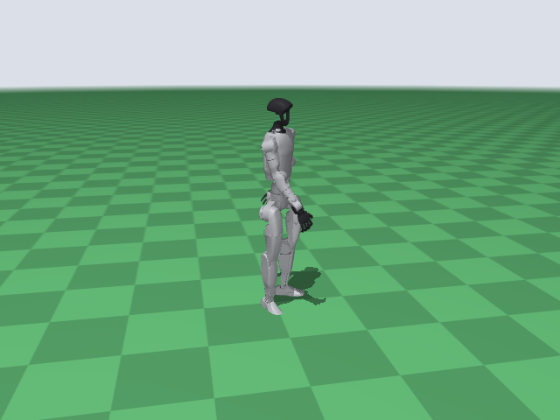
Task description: Upper body actions
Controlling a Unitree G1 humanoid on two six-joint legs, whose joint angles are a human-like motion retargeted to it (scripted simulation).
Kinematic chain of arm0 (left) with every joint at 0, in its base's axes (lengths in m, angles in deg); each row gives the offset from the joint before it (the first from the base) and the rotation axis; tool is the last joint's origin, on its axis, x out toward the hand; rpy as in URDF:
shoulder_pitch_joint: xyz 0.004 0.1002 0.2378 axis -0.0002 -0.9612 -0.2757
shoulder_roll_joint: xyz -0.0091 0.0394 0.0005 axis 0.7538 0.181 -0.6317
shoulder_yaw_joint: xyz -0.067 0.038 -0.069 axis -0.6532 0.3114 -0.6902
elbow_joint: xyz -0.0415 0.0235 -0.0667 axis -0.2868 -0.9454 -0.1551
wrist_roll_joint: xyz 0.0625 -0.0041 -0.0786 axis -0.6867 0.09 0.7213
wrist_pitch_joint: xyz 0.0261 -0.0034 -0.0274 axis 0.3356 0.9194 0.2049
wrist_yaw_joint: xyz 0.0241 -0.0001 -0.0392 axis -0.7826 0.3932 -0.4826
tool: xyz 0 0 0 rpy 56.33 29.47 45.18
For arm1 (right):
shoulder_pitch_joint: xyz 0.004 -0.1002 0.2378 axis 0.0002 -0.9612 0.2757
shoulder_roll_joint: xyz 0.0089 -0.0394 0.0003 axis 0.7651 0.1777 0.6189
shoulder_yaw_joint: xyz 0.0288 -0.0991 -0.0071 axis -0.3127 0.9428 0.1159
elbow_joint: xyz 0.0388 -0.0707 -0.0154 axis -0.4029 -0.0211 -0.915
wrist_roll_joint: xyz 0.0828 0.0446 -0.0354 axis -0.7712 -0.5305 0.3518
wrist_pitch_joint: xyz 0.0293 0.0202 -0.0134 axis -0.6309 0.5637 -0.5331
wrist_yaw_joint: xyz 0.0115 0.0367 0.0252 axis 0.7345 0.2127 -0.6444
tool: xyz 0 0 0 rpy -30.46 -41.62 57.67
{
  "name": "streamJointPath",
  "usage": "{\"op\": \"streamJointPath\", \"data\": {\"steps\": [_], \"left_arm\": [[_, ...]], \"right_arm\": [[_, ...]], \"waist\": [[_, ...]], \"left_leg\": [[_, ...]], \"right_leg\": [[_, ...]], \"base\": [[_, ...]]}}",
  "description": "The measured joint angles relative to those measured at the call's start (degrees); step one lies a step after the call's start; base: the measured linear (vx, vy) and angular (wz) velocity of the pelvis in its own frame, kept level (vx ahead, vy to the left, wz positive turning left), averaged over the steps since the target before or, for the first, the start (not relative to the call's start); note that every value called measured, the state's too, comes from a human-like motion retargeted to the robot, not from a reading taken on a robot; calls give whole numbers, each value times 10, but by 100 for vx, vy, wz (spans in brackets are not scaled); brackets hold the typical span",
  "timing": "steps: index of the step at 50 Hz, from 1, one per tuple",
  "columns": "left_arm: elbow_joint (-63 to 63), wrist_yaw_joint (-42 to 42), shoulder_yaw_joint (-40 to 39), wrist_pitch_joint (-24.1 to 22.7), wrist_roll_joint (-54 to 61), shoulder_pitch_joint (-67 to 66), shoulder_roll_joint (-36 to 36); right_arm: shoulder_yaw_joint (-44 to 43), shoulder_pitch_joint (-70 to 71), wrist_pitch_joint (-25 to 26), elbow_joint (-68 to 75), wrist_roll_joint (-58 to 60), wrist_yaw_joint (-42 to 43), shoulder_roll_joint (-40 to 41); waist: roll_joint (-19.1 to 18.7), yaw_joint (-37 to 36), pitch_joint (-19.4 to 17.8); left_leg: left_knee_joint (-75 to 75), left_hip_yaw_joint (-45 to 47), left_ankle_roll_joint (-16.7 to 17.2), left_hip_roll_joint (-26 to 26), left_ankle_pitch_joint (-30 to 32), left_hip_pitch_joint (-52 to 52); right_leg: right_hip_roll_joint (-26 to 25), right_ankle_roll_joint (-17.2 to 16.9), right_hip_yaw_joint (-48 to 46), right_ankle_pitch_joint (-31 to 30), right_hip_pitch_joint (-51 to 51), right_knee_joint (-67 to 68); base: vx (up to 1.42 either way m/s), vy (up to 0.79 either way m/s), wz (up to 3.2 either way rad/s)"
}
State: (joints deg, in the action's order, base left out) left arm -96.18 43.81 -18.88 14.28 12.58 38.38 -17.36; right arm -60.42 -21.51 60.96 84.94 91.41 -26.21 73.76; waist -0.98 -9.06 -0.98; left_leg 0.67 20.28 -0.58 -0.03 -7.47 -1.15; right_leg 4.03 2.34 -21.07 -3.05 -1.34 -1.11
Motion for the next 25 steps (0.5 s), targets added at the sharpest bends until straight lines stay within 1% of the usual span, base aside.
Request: {"op": "streamJointPath", "data": {"steps": [2, 4, 6, 8, 10, 15, 17, 20, 23, 25], "left_arm": [[0, 4, 57, -13, -19, 94, -15], [14, 13, 98, -31, -64, 188, -34], [64, 19, 121, -47, -112, 263, -50], [118, 8, 131, -76, -136, 326, -63], [168, -21, 137, -112, -130, 376, -75], [258, -77, 134, -207, -86, 442, -80], [274, -88, 125, -222, -78, 446, -79], [275, -99, 121, -244, -66, 429, -77], [248, -106, 128, -262, -52, 372, -79], [214, -100, 129, -259, -47, 318, -81]], "right_arm": [[-22, -44, 54, 72, 18, 34, -15], [-50, -88, 108, 143, 26, 82, -32], [-79, -135, 151, 202, 26, 146, -47], [-106, -189, 178, 240, 21, 198, -56], [-134, -249, 193, 251, 24, 219, -62], [-199, -370, 199, 251, 23, 221, -99], [-219, -398, 211, 251, -1, 224, -113], [-234, -419, 237, 251, -71, 237, -126], [-233, -402, 246, 251, -143, 242, -124], [-214, -367, 242, 251, -173, 220, -117]], "waist": [[4, -8, 1], [8, -18, -1], [12, -24, -2], [18, -24, -1], [21, -19, 3], [15, 1, 15], [11, 8, 15], [7, 10, 14], [3, 0, 16], [1, -8, 16]], "left_leg": [[1, -6, -2, -2, 1, 0], [3, -11, -3, -3, 2, -1], [5, -15, -4, -4, 2, 1], [8, -16, -4, -5, 1, 4], [10, -13, -3, -4, 1, 8], [11, 2, -1, 1, -1, 15], [13, 7, 0, 3, -3, 16], [12, 13, 0, 3, -4, 14], [9, 17, 0, 2, -5, 12], [6, 21, -1, 1, -6, 8]], "right_leg": [[1, 0, -6, 2, -6, -1], [3, -2, -12, 4, -12, -2], [5, -4, -16, 6, -16, -3], [6, -5, -16, 7, -17, -3], [7, -5, -14, 8, -15, -4], [4, -2, 1, 8, -2, -4], [3, -1, 5, 8, 1, -3], [2, 0, 11, 6, 4, -3], [2, -1, 15, 4, 8, -2], [1, -1, 20, 1, 10, -1]], "base": [[-6, -3, 25], [-9, -3, 24], [-3, -2, 10], [0, 0, 0], [0, 0, 0], [3, 5, -25], [-1, 5, -20], [-1, 1, -6], [0, 0, 0], [0, 0, -10]]}}
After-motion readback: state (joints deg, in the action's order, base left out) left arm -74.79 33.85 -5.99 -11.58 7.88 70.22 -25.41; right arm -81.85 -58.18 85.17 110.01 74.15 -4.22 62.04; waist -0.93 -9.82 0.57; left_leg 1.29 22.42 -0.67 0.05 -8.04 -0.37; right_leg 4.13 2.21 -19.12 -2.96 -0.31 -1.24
